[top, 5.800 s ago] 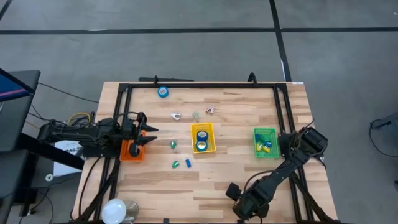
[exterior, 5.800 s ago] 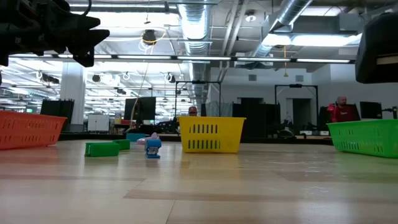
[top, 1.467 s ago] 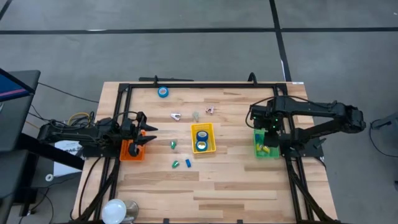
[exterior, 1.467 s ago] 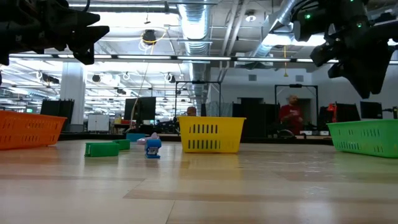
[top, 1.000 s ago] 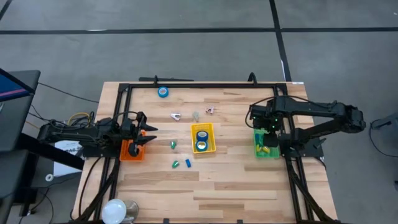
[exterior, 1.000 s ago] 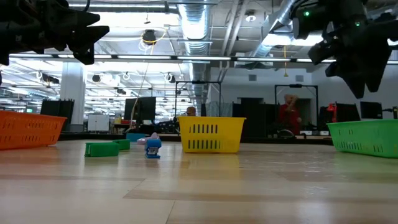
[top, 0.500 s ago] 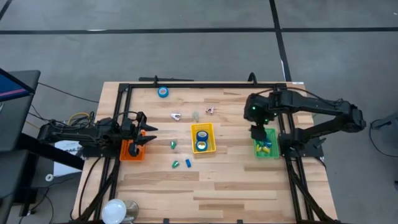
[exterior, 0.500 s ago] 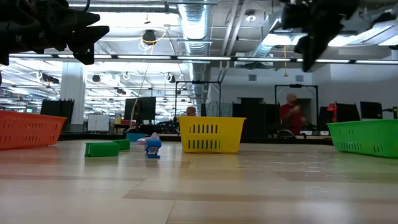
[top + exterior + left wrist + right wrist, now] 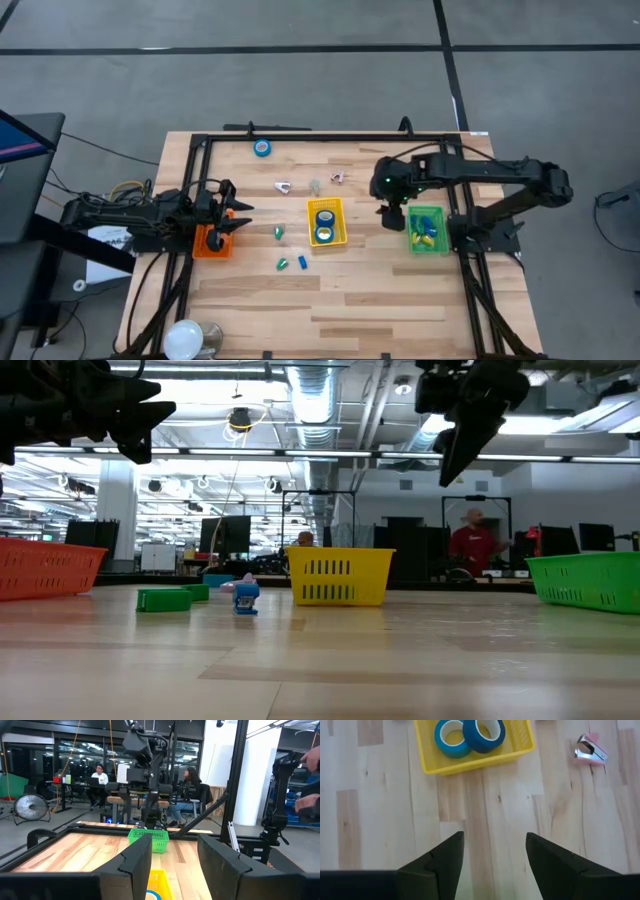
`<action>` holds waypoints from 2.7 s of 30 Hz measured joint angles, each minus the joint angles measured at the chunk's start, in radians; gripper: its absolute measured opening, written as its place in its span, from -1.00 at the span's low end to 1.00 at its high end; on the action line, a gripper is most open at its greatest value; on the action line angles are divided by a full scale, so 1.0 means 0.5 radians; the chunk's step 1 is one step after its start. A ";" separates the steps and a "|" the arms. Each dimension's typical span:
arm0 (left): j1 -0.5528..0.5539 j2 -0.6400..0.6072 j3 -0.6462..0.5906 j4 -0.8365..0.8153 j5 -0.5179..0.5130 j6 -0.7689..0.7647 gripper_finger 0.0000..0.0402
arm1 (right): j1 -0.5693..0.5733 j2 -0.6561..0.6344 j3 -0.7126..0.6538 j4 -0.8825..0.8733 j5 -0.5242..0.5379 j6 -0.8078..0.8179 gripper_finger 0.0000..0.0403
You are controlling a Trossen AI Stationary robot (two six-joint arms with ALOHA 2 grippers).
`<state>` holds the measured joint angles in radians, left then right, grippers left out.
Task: Pick and place Stapler, Stapler remover, tape
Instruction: Put the pink staple remover into the orange basket
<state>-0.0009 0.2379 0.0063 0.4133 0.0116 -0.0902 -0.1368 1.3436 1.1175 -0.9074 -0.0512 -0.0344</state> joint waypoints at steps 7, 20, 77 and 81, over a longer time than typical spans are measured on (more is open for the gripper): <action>0.000 0.000 0.000 0.000 0.000 0.000 -0.26 | -0.058 0.140 0.000 0.063 0.030 -0.277 -0.01; 0.000 0.000 0.000 0.002 0.000 0.000 -0.26 | -0.323 0.321 0.172 0.071 0.038 -1.135 -0.14; 0.000 0.000 -0.001 0.029 0.000 -0.001 -0.26 | -0.744 1.349 1.044 0.153 -0.215 -0.341 0.61; 0.001 0.000 -0.001 0.030 0.000 0.000 -0.26 | -0.749 1.349 1.038 0.074 -0.217 -0.017 0.58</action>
<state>-0.0006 0.2379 0.0059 0.4282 0.0116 -0.0904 -0.5111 2.0182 1.6367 -0.8706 -0.1599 -0.0428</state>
